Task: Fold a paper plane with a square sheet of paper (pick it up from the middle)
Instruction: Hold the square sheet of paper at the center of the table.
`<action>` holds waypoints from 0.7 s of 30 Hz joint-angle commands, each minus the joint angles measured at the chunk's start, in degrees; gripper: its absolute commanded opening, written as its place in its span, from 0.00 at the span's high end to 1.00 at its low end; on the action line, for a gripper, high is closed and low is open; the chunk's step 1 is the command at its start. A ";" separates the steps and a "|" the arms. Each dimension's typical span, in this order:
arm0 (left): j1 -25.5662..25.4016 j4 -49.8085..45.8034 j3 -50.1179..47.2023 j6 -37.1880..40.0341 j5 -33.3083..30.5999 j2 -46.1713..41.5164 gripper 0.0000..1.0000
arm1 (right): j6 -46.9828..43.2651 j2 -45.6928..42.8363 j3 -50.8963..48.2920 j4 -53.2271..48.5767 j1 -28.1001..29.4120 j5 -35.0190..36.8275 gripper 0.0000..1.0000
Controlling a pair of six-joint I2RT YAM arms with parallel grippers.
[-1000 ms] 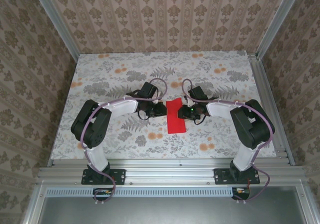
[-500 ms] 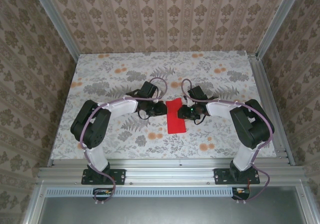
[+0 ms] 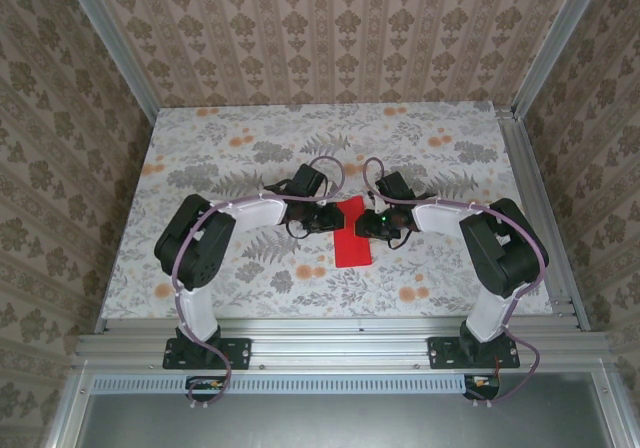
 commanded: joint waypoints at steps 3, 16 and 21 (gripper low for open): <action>-0.57 1.17 1.58 -1.06 0.89 1.98 0.81 | 1.16 1.84 -0.52 -2.83 0.49 2.60 0.64; -0.94 1.14 2.00 -0.99 1.25 3.06 0.81 | 2.03 2.33 -0.67 -3.08 0.58 3.22 0.63; -1.13 1.02 2.26 -1.00 1.49 3.41 0.81 | 2.41 2.43 -0.69 -3.14 0.67 3.62 0.63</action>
